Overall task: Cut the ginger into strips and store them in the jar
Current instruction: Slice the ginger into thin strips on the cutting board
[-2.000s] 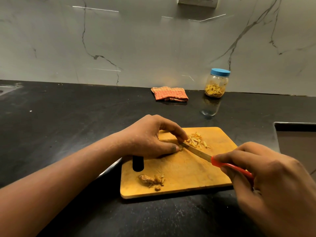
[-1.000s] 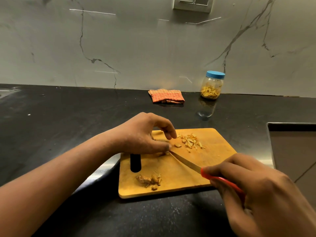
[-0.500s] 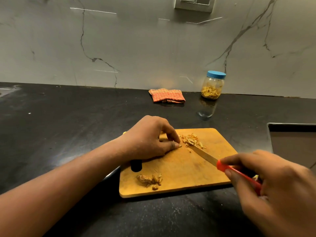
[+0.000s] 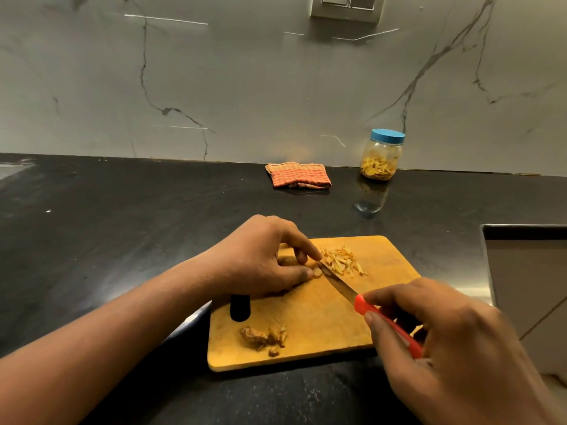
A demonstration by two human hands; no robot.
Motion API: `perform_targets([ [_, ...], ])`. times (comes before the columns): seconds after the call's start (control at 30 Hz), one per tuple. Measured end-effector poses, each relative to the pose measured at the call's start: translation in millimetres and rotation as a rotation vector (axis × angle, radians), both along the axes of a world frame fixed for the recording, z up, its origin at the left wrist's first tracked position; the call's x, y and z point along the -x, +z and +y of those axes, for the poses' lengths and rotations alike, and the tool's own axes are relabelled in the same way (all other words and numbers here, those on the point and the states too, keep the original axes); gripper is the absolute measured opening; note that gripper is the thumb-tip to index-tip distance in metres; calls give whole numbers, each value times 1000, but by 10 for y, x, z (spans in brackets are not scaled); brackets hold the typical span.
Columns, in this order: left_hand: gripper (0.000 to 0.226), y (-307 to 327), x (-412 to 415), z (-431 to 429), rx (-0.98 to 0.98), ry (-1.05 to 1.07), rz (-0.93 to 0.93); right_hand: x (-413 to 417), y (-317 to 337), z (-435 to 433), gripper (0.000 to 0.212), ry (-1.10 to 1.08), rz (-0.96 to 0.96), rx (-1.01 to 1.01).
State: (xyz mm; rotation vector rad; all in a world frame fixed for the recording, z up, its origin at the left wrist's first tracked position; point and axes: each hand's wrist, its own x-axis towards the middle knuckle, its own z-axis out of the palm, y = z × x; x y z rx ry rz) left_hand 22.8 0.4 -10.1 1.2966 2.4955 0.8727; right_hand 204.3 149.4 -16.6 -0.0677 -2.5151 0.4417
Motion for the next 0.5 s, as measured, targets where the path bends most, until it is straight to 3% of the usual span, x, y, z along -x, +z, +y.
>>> perform_targets([
  [0.5,16,-22,-29,11,-149,-15,-61,-33,-20,-15,16,-34,81,-14],
])
